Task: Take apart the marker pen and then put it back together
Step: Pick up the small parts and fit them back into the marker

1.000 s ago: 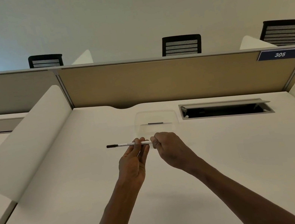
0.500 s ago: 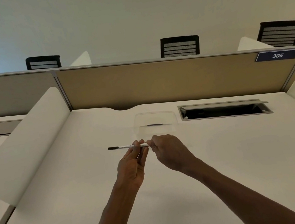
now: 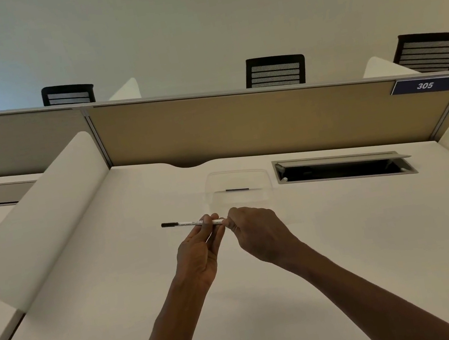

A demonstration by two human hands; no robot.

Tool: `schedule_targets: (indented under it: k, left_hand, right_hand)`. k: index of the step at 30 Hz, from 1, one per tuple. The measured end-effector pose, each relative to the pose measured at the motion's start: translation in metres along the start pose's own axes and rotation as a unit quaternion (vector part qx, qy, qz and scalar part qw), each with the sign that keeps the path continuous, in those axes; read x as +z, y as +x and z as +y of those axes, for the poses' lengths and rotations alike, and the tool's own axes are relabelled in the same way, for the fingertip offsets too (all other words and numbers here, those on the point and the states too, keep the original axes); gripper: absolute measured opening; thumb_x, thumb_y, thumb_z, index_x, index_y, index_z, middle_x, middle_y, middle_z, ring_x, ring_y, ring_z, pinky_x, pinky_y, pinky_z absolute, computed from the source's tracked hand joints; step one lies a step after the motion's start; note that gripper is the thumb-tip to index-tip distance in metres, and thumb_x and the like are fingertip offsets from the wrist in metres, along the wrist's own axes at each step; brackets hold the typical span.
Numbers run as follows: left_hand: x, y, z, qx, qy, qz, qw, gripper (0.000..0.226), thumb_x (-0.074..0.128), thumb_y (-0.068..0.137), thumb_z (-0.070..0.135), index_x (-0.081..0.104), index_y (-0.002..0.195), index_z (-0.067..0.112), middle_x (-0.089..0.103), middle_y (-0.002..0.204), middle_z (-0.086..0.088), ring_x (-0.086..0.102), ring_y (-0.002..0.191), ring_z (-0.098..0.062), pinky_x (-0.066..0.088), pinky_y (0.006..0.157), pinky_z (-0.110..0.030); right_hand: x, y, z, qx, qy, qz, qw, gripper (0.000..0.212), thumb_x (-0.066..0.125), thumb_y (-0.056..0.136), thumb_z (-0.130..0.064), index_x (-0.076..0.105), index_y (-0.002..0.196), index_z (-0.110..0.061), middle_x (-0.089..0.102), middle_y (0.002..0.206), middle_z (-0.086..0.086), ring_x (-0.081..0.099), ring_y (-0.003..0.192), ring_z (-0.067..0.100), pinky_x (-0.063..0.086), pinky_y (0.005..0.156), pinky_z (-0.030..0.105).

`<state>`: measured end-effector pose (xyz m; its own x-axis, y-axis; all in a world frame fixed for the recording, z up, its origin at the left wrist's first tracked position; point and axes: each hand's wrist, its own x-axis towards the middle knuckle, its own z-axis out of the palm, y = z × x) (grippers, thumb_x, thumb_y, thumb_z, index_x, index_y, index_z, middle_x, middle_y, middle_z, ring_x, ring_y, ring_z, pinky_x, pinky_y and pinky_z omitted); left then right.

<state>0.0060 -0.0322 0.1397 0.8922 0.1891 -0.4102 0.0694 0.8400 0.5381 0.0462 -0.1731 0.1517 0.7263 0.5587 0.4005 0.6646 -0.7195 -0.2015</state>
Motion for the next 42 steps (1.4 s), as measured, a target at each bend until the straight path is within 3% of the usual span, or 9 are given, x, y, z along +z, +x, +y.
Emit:
schedule_targets:
  k: [6,11,15,20,26,32,33,38,42]
  left_hand:
    - [-0.001,0.004,-0.003,0.002,0.001,-0.01,1.0,0.018,0.062,0.09,0.007,0.066,0.103,-0.005,0.077,0.09,-0.012,0.075,0.083,-0.021,0.06,0.065,-0.025]
    - [-0.002,0.007,-0.007,0.01,0.01,-0.015,1.0,0.025,0.067,0.082,0.008,0.066,0.103,-0.006,0.076,0.093,-0.013,0.074,0.087,-0.023,0.06,0.067,-0.027]
    - [-0.002,0.009,-0.007,0.009,0.015,-0.01,1.0,0.021,0.064,0.087,0.006,0.066,0.104,-0.007,0.076,0.091,-0.013,0.074,0.085,-0.023,0.06,0.067,-0.026]
    - [-0.002,0.009,-0.004,0.0,0.021,-0.005,1.0,0.018,0.063,0.09,0.007,0.067,0.101,-0.007,0.076,0.089,-0.015,0.075,0.082,-0.025,0.06,0.063,-0.026]
    - [-0.004,0.009,-0.002,0.005,0.017,-0.012,1.0,0.017,0.062,0.09,0.006,0.067,0.1,-0.006,0.076,0.088,-0.013,0.075,0.081,-0.022,0.06,0.064,-0.026]
    - [-0.006,0.009,-0.003,0.024,0.029,-0.022,0.999,0.014,0.062,0.09,0.005,0.067,0.097,-0.006,0.076,0.086,-0.012,0.075,0.082,-0.022,0.06,0.066,-0.026]
    - [-0.006,0.009,-0.003,0.025,0.032,-0.022,0.999,0.014,0.062,0.09,0.005,0.067,0.097,-0.006,0.076,0.086,-0.012,0.075,0.082,-0.022,0.06,0.067,-0.026]
    - [-0.004,0.007,-0.002,0.025,0.034,-0.013,0.999,0.015,0.063,0.089,0.005,0.068,0.098,-0.006,0.076,0.087,-0.013,0.074,0.082,-0.023,0.06,0.067,-0.027]
    - [-0.003,0.005,0.0,0.011,0.016,-0.007,1.0,0.015,0.062,0.091,0.005,0.067,0.097,-0.007,0.076,0.086,-0.015,0.075,0.079,-0.024,0.06,0.061,-0.025]
  right_hand:
    - [-0.001,0.005,-0.011,0.152,0.14,-0.048,0.977,0.044,0.036,0.102,-0.035,0.05,0.068,-0.012,0.056,0.06,0.004,0.048,0.058,0.021,0.035,0.056,0.034]
    - [-0.006,0.011,-0.012,0.343,0.421,-0.116,0.832,0.04,0.042,0.095,-0.03,0.047,0.058,-0.016,0.043,0.047,-0.005,0.034,0.041,0.01,0.029,0.043,0.024]
    - [-0.006,0.005,-0.004,0.142,0.095,-0.068,0.983,0.041,0.034,0.101,-0.038,0.052,0.071,-0.016,0.06,0.064,0.001,0.052,0.056,0.019,0.04,0.054,0.032]
    - [-0.004,-0.003,0.011,-0.076,-0.093,-0.035,0.992,0.028,0.042,0.1,-0.031,0.05,0.081,-0.013,0.058,0.069,0.003,0.047,0.046,0.023,0.031,0.041,0.03]
    - [-0.001,0.001,-0.007,0.085,0.073,-0.034,0.993,0.036,0.041,0.101,-0.03,0.047,0.069,-0.016,0.054,0.056,0.0,0.041,0.05,0.019,0.028,0.049,0.032]
    - [-0.009,0.008,-0.021,0.422,0.558,-0.116,0.705,0.037,0.041,0.096,-0.022,0.046,0.06,-0.016,0.03,0.046,-0.005,0.018,0.036,0.008,0.015,0.038,0.02]
    - [-0.011,0.008,-0.021,0.422,0.562,-0.127,0.7,0.038,0.041,0.097,-0.024,0.047,0.061,-0.016,0.03,0.045,-0.006,0.018,0.037,0.009,0.016,0.038,0.02]
    - [-0.012,0.004,-0.014,0.163,0.13,-0.072,0.975,0.042,0.037,0.101,-0.034,0.058,0.071,-0.013,0.059,0.062,0.001,0.053,0.055,0.018,0.041,0.056,0.034]
    - [-0.007,-0.005,-0.003,-0.03,-0.051,-0.034,0.998,0.027,0.042,0.1,-0.031,0.052,0.081,-0.013,0.059,0.07,0.004,0.051,0.051,0.024,0.033,0.045,0.031]
